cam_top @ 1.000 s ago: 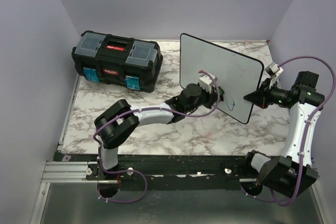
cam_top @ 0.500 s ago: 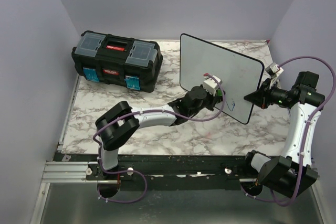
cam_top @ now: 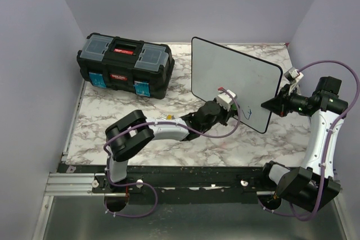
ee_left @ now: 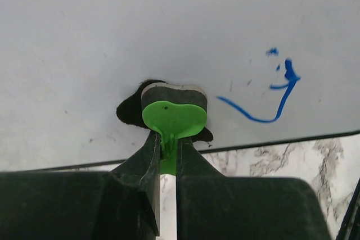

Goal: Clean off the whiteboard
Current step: Erase the whiteboard at the center of the board.

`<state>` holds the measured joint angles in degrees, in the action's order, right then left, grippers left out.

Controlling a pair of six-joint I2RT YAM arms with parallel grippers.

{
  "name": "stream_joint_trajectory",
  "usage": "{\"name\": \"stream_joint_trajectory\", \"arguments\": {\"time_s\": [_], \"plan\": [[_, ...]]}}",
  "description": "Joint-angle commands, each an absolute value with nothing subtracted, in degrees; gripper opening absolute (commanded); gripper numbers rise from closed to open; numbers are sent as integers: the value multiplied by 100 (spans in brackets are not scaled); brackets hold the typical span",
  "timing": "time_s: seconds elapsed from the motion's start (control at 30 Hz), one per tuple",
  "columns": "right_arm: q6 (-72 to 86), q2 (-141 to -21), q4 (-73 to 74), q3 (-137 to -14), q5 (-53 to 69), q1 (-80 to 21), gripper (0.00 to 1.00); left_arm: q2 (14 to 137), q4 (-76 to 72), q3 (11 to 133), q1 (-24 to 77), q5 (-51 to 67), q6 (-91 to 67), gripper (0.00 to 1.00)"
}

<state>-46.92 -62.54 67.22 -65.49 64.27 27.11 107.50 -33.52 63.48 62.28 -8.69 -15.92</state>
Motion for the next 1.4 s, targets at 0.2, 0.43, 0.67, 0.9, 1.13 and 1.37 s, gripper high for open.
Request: {"name": "stream_joint_trajectory", "arguments": {"time_s": [0.2,0.43,0.67,0.9,1.13,1.37], "plan": [[-4440,-6081,7297,-6557,7717,2588,1,10542,-3208,6920,6181,-1526,-722,0],[-4438,-6060,7286,-6550,7721,2584,1,10496,-3370,6896,5997,-1333,-835,0],[-4458,-6073,7306,-6557,7726,2584,1,10875,-3981,6017,6444,-1451,-1362,0],[-4447,-6090,7304,-6557,7717,2585,1,10758,-3926,6340,6733,-1684,-853,0],[-4386,-6064,7248,-6543,7708,2584,1,10544,-3464,7096,6590,-1936,-351,0],[-4381,-6067,7247,-6543,7717,2584,1,10528,-3456,7027,6595,-1889,-701,0]]}}
